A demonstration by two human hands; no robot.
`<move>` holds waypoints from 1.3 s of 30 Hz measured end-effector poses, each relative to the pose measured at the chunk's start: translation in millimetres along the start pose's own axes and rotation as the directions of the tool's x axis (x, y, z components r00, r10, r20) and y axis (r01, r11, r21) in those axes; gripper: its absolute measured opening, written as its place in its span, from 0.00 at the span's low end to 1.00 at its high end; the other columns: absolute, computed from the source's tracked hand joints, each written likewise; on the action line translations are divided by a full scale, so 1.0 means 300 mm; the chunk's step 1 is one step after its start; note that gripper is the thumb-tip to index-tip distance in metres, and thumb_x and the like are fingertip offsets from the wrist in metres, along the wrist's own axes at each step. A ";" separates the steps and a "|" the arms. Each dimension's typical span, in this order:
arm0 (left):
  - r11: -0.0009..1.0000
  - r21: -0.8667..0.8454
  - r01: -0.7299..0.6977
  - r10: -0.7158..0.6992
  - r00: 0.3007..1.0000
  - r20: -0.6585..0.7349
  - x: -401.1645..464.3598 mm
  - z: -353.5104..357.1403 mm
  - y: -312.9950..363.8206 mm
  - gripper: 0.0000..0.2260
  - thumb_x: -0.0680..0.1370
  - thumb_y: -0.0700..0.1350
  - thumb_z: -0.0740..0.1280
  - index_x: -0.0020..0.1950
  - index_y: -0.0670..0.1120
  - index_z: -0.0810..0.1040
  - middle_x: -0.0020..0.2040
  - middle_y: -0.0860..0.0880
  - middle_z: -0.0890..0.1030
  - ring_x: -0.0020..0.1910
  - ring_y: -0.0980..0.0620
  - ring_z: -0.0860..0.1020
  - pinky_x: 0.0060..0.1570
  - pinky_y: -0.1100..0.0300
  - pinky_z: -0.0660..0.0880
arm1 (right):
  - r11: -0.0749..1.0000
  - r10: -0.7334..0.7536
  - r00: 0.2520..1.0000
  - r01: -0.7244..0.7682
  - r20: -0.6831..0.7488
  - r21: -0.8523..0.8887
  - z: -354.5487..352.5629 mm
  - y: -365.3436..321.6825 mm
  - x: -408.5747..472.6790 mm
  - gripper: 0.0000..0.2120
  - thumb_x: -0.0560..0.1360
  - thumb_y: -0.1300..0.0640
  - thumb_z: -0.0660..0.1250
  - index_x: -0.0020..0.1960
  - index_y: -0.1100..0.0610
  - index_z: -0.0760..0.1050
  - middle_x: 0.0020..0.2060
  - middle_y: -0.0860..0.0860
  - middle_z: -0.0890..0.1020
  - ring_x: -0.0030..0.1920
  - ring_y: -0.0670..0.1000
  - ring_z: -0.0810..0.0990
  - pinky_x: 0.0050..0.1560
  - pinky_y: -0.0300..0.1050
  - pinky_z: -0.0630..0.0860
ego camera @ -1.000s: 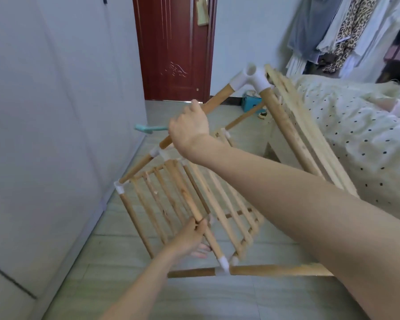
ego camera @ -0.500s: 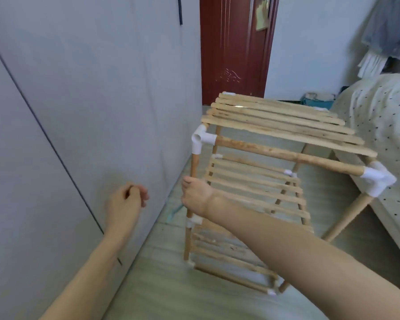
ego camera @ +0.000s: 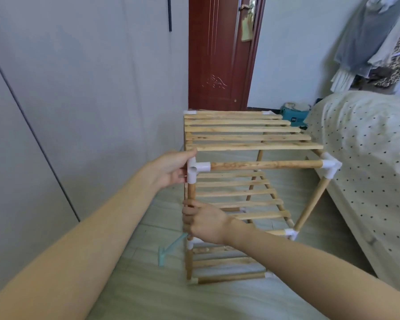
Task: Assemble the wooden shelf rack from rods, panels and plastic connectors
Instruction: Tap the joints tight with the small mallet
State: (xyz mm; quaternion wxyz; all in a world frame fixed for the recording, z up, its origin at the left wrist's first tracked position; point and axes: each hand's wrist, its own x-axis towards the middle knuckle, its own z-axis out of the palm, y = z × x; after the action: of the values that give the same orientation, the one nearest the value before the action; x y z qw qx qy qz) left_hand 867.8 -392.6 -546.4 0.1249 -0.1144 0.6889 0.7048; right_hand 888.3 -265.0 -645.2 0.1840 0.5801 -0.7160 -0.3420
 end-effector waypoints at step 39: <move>0.969 0.127 -0.211 0.235 0.944 -0.230 -0.105 0.038 -0.151 0.15 0.79 0.52 0.63 0.49 0.39 0.76 0.40 0.45 0.78 0.39 0.49 0.75 0.43 0.54 0.73 | -0.790 0.611 0.033 0.074 0.791 0.608 -0.120 0.217 -0.859 0.13 0.82 0.51 0.53 0.46 0.57 0.70 0.38 0.54 0.77 0.38 0.51 0.75 0.39 0.45 0.67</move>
State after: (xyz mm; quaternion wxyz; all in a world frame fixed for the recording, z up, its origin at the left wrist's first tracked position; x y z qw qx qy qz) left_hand 912.7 -381.0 -578.3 -0.0354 -0.1147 0.7420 0.6595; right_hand 933.0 -22.2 -540.0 0.0391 -0.1330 -0.7145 0.6858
